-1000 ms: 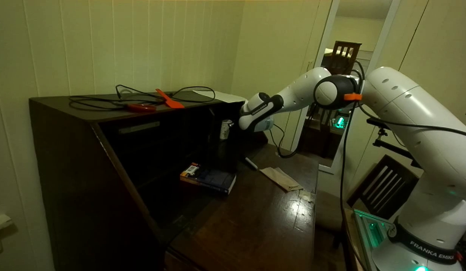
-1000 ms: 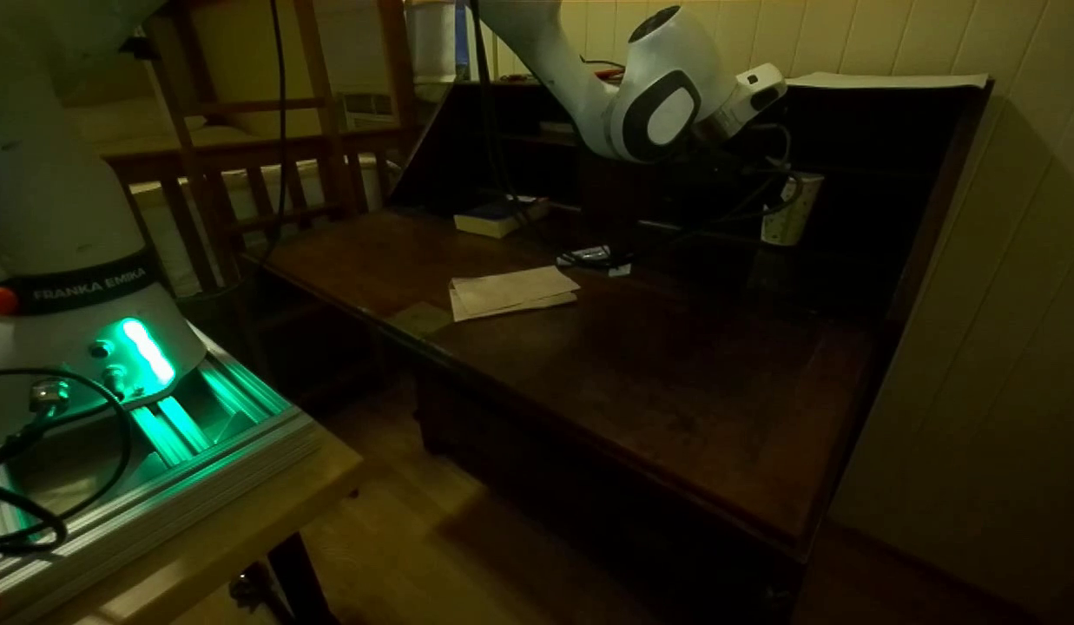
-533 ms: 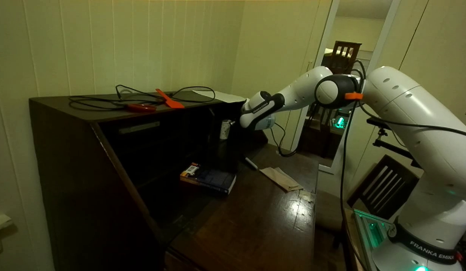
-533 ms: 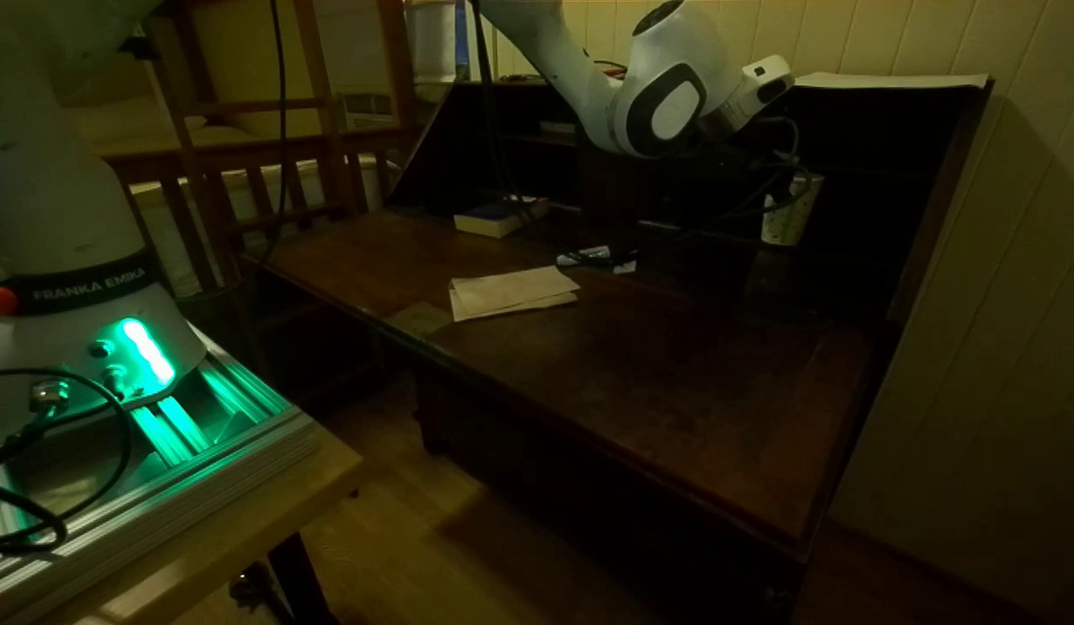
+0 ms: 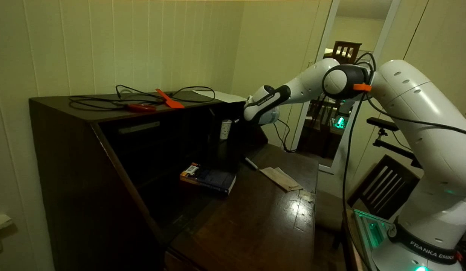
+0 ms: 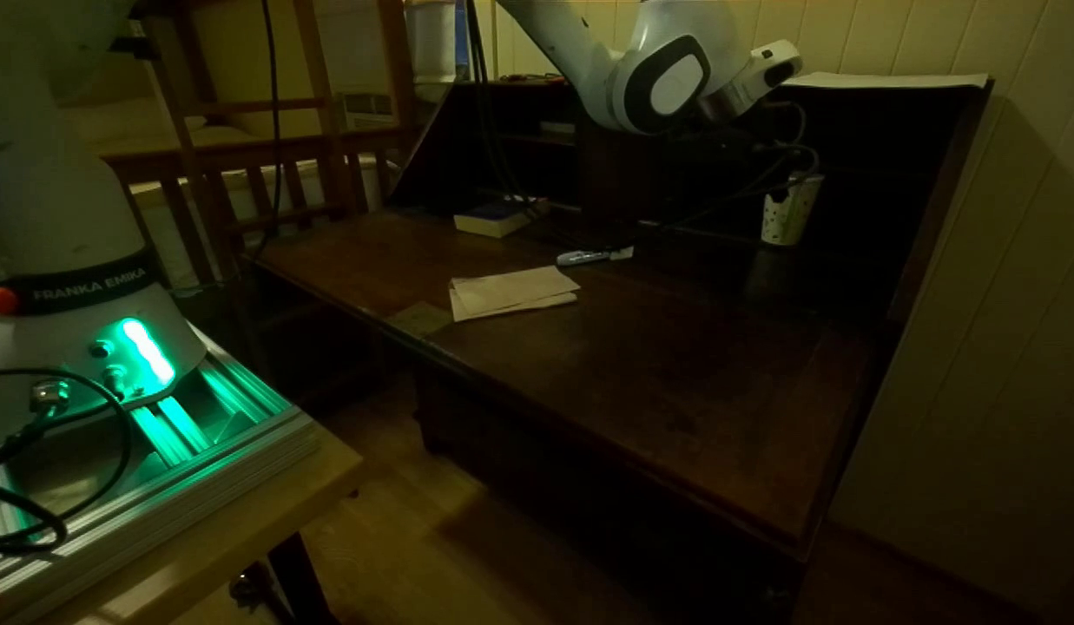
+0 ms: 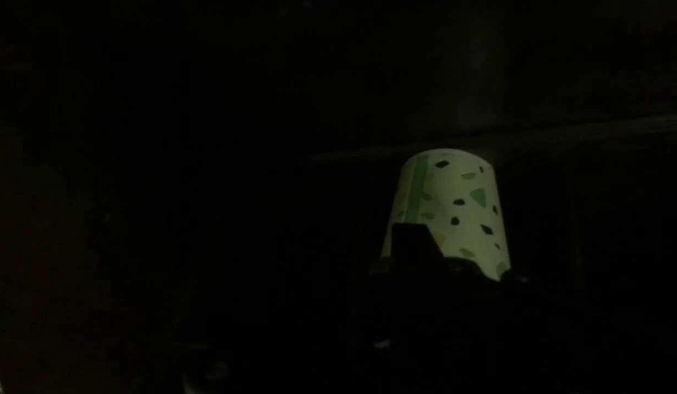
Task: Move the cup backwards
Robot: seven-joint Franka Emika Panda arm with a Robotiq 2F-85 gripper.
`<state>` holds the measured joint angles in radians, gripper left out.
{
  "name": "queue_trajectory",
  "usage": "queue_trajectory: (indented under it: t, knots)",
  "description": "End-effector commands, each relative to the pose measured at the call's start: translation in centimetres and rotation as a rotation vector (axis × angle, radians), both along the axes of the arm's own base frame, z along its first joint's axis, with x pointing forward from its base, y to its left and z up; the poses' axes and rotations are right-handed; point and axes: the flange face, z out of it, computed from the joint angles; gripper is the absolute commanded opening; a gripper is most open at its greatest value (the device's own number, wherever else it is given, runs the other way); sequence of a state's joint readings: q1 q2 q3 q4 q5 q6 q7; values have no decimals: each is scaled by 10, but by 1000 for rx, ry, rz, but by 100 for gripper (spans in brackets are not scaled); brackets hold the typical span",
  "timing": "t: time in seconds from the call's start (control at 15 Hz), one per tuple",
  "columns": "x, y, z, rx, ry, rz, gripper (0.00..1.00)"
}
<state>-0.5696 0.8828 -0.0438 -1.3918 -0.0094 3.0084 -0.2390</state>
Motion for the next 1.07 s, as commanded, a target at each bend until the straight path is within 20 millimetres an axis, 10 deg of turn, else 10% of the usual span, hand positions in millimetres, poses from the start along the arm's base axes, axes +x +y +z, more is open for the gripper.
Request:
queue_trajectory:
  t: [0.0, 0.6, 1.0]
  knots:
    - [-21, 8, 22, 63, 78, 31, 33]
    - [-61, 9, 62, 125, 189, -11, 96]
    - [-81, 17, 80, 148, 232, 19, 100]
